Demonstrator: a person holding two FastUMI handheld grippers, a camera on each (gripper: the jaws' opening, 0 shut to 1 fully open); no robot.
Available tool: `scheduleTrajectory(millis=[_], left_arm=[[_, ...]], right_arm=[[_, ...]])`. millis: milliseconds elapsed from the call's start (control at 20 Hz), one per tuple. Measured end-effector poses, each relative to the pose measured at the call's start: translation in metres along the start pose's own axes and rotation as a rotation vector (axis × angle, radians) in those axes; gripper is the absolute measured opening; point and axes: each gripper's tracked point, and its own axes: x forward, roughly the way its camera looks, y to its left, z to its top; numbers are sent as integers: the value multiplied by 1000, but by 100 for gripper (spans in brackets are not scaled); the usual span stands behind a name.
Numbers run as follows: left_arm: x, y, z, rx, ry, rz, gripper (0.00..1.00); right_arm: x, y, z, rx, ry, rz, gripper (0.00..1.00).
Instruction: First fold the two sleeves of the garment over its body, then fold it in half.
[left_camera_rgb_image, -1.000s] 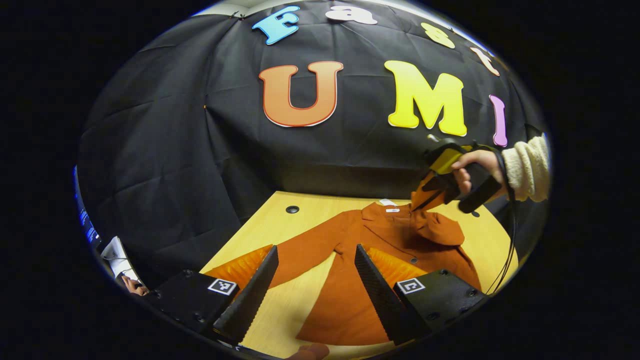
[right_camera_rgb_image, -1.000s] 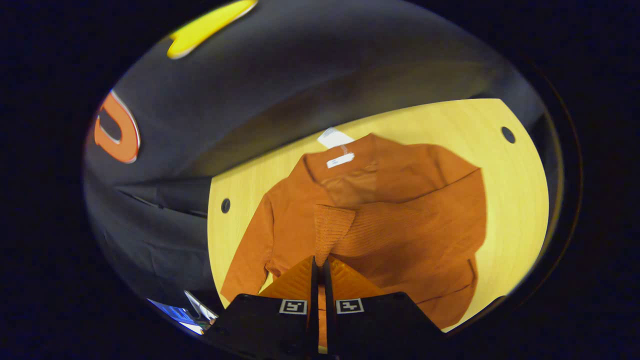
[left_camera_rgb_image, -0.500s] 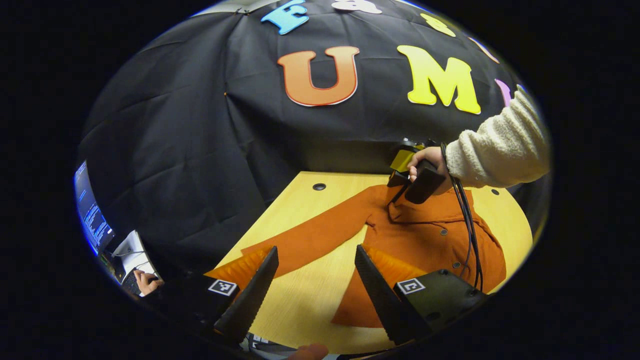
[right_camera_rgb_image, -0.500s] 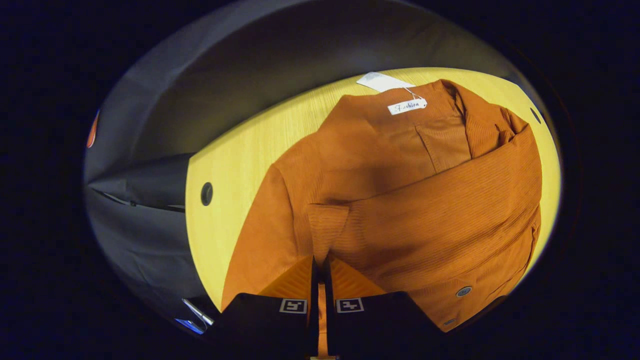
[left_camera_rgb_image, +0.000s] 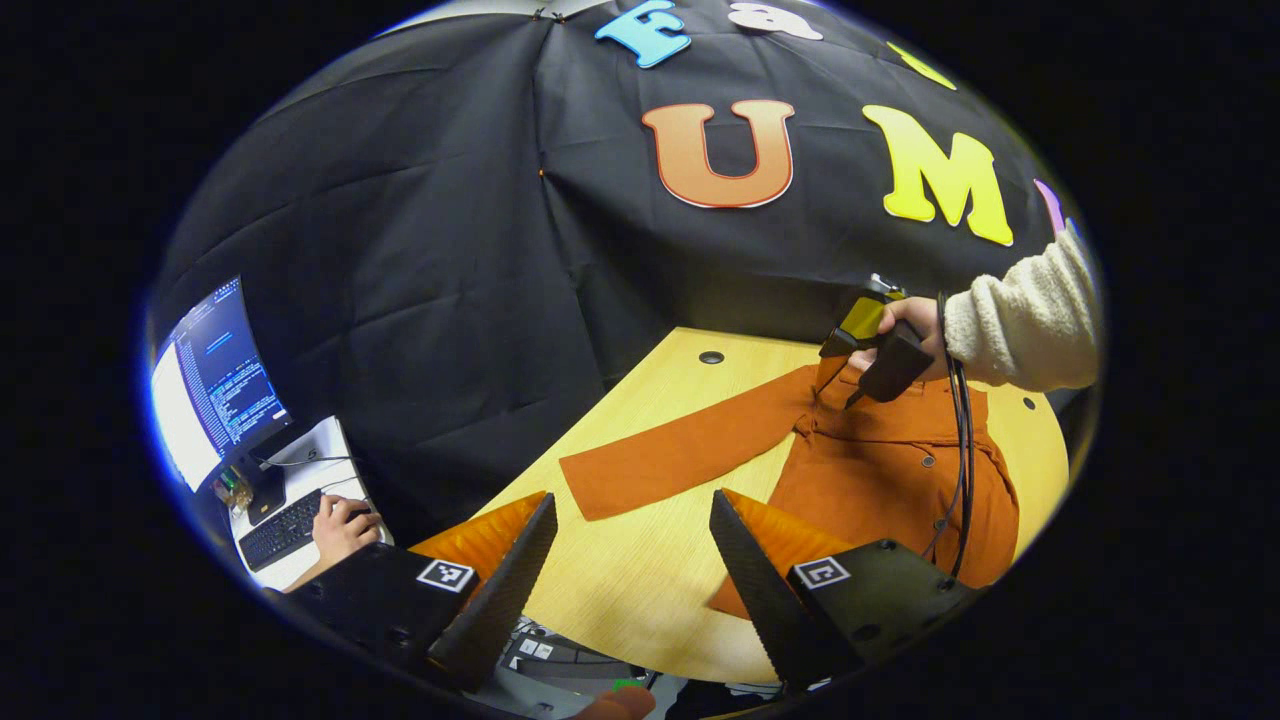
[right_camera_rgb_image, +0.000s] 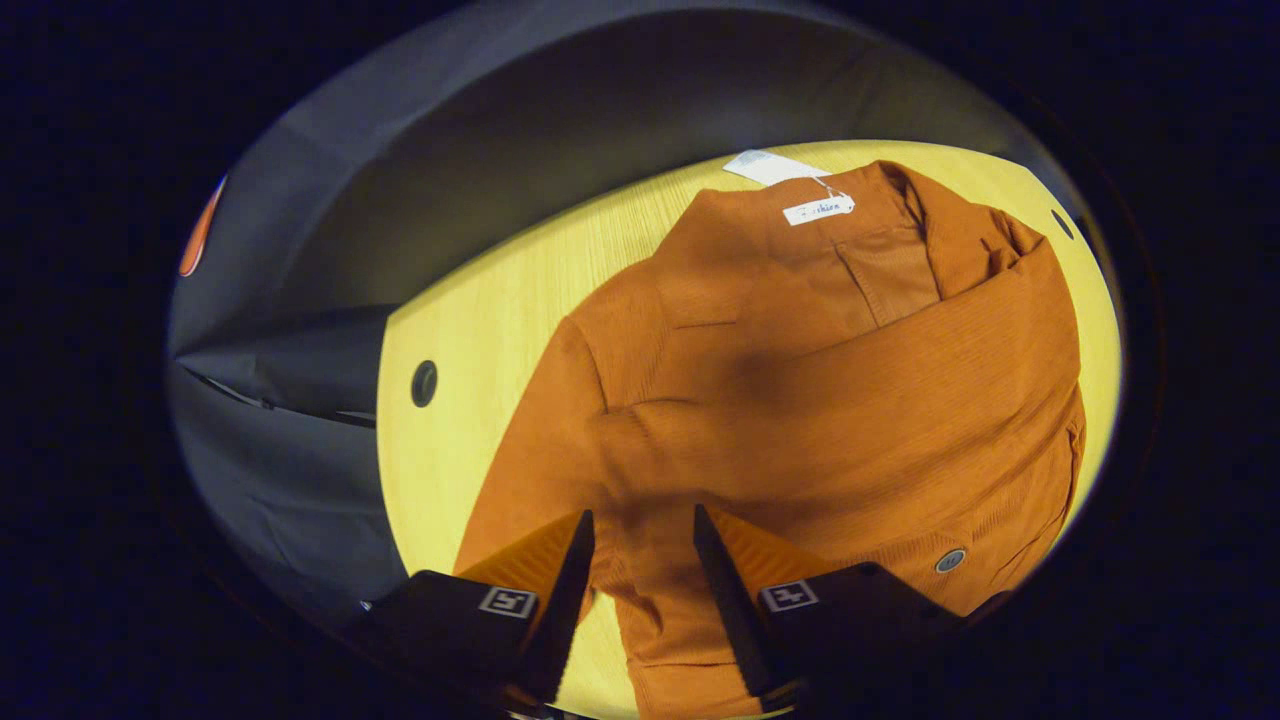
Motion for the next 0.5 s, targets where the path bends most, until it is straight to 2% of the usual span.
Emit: scheduleTrajectory(millis=[50,150,250,300,400,500], left_arm=[[-3,-2,2,-14,-4,2,100],[-2,-3,7,-54,5,6,99],[6,6,7,-103,20,49,100],[12,10,10,-141,28,65,99],[33,18,14,-220,36,85,100],[58,31,6,-268,72,127,100]], right_arm=[[-17,-7,7,5,-33,-8,73],[-59,-4,16,-4,-79,37,73],[-110,-8,17,-63,-111,99,84],[-135,-13,17,-96,-131,131,84],[-183,-31,12,-157,-177,190,88],[-216,-61,6,-193,-224,213,91]])
